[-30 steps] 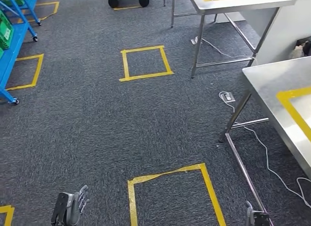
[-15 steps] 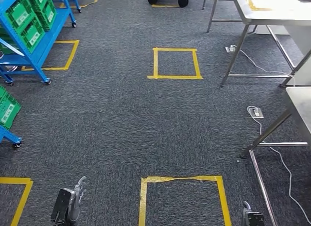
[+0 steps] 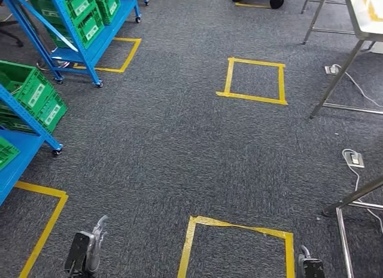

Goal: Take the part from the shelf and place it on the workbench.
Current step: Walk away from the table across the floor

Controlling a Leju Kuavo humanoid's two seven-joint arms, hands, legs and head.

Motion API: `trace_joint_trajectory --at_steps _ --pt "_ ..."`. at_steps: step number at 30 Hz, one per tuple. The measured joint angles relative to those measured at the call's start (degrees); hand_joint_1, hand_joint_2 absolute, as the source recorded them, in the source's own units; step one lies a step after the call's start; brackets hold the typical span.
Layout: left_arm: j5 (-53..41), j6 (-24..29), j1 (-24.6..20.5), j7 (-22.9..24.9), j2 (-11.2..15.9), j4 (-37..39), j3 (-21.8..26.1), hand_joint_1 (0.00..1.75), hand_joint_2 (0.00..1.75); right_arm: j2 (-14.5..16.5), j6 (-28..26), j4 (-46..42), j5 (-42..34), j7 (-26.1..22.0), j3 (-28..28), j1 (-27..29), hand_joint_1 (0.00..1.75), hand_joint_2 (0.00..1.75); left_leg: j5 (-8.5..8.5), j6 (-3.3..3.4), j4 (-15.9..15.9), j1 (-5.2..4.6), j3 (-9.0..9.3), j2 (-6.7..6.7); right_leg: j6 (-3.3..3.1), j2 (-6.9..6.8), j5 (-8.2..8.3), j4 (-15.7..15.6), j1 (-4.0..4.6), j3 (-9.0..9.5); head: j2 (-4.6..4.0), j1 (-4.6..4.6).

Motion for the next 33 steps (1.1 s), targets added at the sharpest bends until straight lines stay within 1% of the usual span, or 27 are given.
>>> trace_joint_trajectory --at_steps 1,2,3,5,6,8,9,10,11,12,13,14,16,17,18,20,21,23,24,25,26,27,28,29,30,31,33 --pt "0.00 0.04 -0.14 0.00 -0.01 0.00 -0.05 0.00 0.00 0.00 -0.08 -0.09 0.09 -0.01 0.02 0.06 0.00 0.00 1.17 -0.01 -3.34 -0.01 1.65 1.32 0.48 -0.58 -0.62 0.31 0.11 0.26 0.00 -0.23" --pt "0.00 0.07 -0.32 -0.01 -0.05 0.00 -0.13 0.00 0.00 0.00 -0.13 -0.22 0.16 -0.02 0.03 0.12 0.00 0.00 1.55 0.32 -5.44 -0.06 2.71 2.43 0.91 -1.16 -1.19 0.58 0.32 0.43 0.00 -0.34" --pt "0.00 0.09 -0.47 -0.03 -0.12 0.00 -0.22 0.00 0.00 0.00 -0.16 -0.37 0.22 -0.04 0.04 0.16 0.00 0.00 1.15 0.85 -6.20 -0.18 3.10 2.89 1.21 -1.77 -1.67 0.77 0.57 0.55 0.01 -0.36" --pt "0.00 0.14 -0.52 -0.07 -0.11 0.00 -0.28 0.00 0.00 0.00 -0.21 -0.60 0.27 -0.07 0.15 0.08 0.00 0.00 0.43 2.19 -6.12 -0.31 3.10 1.64 1.63 -3.02 -2.37 0.85 0.58 1.20 0.01 -0.14" --pt "0.00 0.16 -0.43 -0.09 -0.07 0.00 -0.28 0.00 0.00 0.00 -0.25 -0.69 0.31 -0.08 0.25 0.01 0.00 0.00 0.32 2.58 -6.09 -0.34 3.15 0.90 1.81 -2.59 -3.02 1.27 0.41 1.39 0.01 -0.06" --pt "-0.01 0.23 -0.44 -0.13 -0.01 0.00 -0.30 0.00 0.00 0.00 -0.49 -0.89 0.50 -0.09 0.46 0.01 0.00 0.00 0.32 3.25 -6.16 -0.34 3.24 -0.55 2.02 0.23 -5.88 5.50 0.17 -0.18 0.01 0.04" --pt "-0.01 0.28 -0.51 -0.15 -0.02 0.00 -0.35 0.00 0.00 0.00 -0.64 -0.96 0.67 -0.09 0.52 0.10 0.00 0.00 0.32 3.50 -6.17 -0.40 3.23 -1.27 1.94 1.99 -7.88 9.49 0.20 -2.10 0.01 0.12" --pt "-0.02 0.37 -0.59 -0.15 -0.03 0.00 -0.40 0.00 0.00 0.00 -0.78 -0.99 0.86 -0.09 0.57 0.23 0.00 0.00 0.30 3.69 -6.16 -0.50 3.23 -2.06 1.79 2.96 -9.61 13.79 0.29 -4.40 0.01 0.17" --pt "-0.02 0.45 -0.62 -0.15 -0.03 0.00 -0.46 0.00 0.00 0.00 -0.89 -1.00 1.00 -0.09 0.60 0.36 0.00 0.00 0.28 3.80 -6.15 -0.62 3.24 -2.88 1.57 3.40 -10.52 17.18 0.39 -6.44 0.01 0.19" --pt "-0.02 0.55 -0.61 -0.16 -0.03 0.00 -0.48 0.00 0.00 0.00 -1.01 -1.01 1.11 -0.09 0.62 0.47 0.00 0.00 0.26 3.86 -6.14 -0.75 3.27 -3.73 1.28 3.61 -10.29 18.68 0.49 -7.73 0.01 0.19" --pt "-0.02 0.66 -0.61 -0.17 -0.02 0.00 -0.49 0.00 0.00 0.00 -1.13 -1.02 1.18 -0.09 0.63 0.54 0.00 0.00 0.26 3.87 -6.13 -0.86 3.33 -4.61 0.93 3.81 -8.85 17.86 0.61 -7.96 0.01 0.17" --pt "-0.02 0.74 -0.63 -0.21 -0.01 0.00 -0.51 0.00 0.00 0.00 -1.23 -1.03 1.21 -0.09 0.64 0.56 0.00 0.00 0.27 3.86 -6.12 -0.92 3.41 -5.48 0.53 4.30 -6.56 15.06 0.73 -7.22 0.01 0.17" --pt "-0.02 0.85 -0.74 -0.35 -0.01 0.01 -0.67 0.00 0.00 -0.01 -1.43 -1.04 1.26 -0.13 0.67 0.59 0.00 0.00 0.32 3.73 -6.02 -1.00 3.41 -7.13 -0.08 7.36 -2.13 7.42 0.72 -4.59 0.00 0.15" --pt "-0.02 0.88 -0.80 -0.47 0.00 0.02 -0.79 0.00 0.00 -0.02 -1.61 -1.04 1.34 -0.18 0.69 0.61 0.00 0.00 0.40 3.56 -5.93 -1.02 3.32 -7.83 -0.12 8.65 -0.96 4.84 0.65 -3.67 0.00 0.14" --pt "-0.02 0.91 -0.85 -0.61 0.03 0.04 -0.91 0.00 0.00 -0.02 -1.87 -1.05 1.47 -0.28 0.74 0.61 0.00 0.00 0.54 3.31 -5.93 -0.99 3.18 -8.50 -0.10 9.53 -0.51 3.53 0.63 -3.07 0.00 0.11" --pt "-0.02 1.00 -0.86 -0.86 0.15 0.13 -1.04 0.00 0.00 -0.02 -2.40 -1.06 1.81 -0.54 0.87 0.58 0.00 0.00 0.99 2.57 -6.17 -0.83 2.94 -9.85 -0.18 8.56 -0.29 3.20 0.67 -2.72 -0.01 0.10" --pt "-0.03 1.04 -0.82 -0.97 0.25 0.17 -1.07 0.00 0.00 -0.03 -2.62 -1.08 1.96 -0.67 0.96 0.52 0.00 0.00 0.87 2.21 -6.12 -0.88 2.75 -9.55 -0.42 7.85 -0.09 3.04 0.64 -2.53 0.00 0.06" --pt "-0.04 1.09 -0.93 -1.15 0.39 0.23 -1.17 0.00 0.00 -0.03 -2.92 -1.13 2.14 -0.86 1.08 0.58 0.00 0.00 -1.29 1.62 -3.43 -1.13 1.44 -6.66 -0.94 6.19 0.34 2.59 0.46 -2.47 0.00 -0.42" --pt "-0.04 1.10 -1.08 -1.24 0.38 0.25 -1.25 0.00 0.00 -0.03 -3.10 -1.14 2.21 -0.93 1.12 0.65 0.00 0.00 -3.35 1.39 -0.22 -1.25 0.03 -4.57 -1.09 5.27 0.42 2.52 0.55 -2.46 0.00 -0.67" --pt "-0.03 1.13 -1.25 -1.31 0.37 0.28 -1.33 0.00 0.00 -0.03 -3.28 -1.15 2.23 -0.98 1.15 0.74 0.00 0.00 -5.38 1.19 3.64 -1.22 -1.58 -3.26 -1.19 4.31 0.46 2.50 0.62 -2.50 0.00 -0.88" --pt "-0.02 1.16 -1.36 -1.36 0.36 0.33 -1.39 0.00 0.00 -0.04 -3.47 -1.15 2.26 -1.01 1.16 0.79 0.00 0.00 -6.80 1.04 7.05 -1.18 -2.94 -2.63 -1.21 3.33 0.46 2.50 0.68 -2.55 0.00 -0.90" --pt "-0.02 1.18 -1.39 -1.39 0.37 0.39 -1.42 0.00 0.00 -0.05 -3.63 -1.15 2.27 -1.02 1.18 0.79 0.00 0.00 -7.29 0.96 9.06 -1.14 -3.56 -2.35 -1.23 2.39 0.45 2.51 0.71 -2.58 0.00 -0.91" --pt "-0.01 1.21 -1.37 -1.40 0.38 0.47 -1.43 0.00 0.00 -0.06 -3.74 -1.15 2.27 -1.03 1.22 0.76 0.00 0.00 -6.69 0.96 8.85 -1.13 -3.09 -2.24 -1.23 1.56 0.43 2.51 0.72 -2.57 0.01 -0.91" --pt "-0.01 1.25 -1.35 -1.41 0.41 0.54 -1.43 0.00 0.00 -0.07 -3.80 -1.15 2.27 -1.04 1.28 0.71 0.00 0.00 -5.28 1.03 6.58 -1.16 -1.59 -2.00 -1.22 0.80 0.40 2.51 0.73 -2.53 0.01 -0.92" --pt "0.00 1.29 -1.38 -1.44 0.43 0.57 -1.43 0.00 0.00 -0.07 -3.89 -1.15 2.26 -1.05 1.36 0.66 0.00 0.00 -3.53 1.22 2.80 -1.27 0.74 -1.04 -1.16 0.11 0.35 2.51 0.75 -2.45 0.01 -0.92" --pt "0.00 1.33 -1.49 -1.48 0.45 0.59 -1.44 0.00 0.00 -0.07 -4.01 -1.15 2.25 -1.08 1.39 0.63 0.00 0.00 -2.27 1.44 -1.23 -1.56 3.07 0.58 -0.99 -0.55 0.25 2.57 0.91 -2.39 0.00 -0.94" --pt "-0.01 1.41 -1.83 -1.62 0.44 0.61 -1.47 0.00 0.00 -0.07 -4.31 -1.15 2.19 -1.11 1.41 0.62 0.00 0.00 -1.14 2.17 -6.25 -2.02 5.78 2.89 -0.54 -1.74 0.04 2.63 1.29 -2.27 0.00 -0.87"
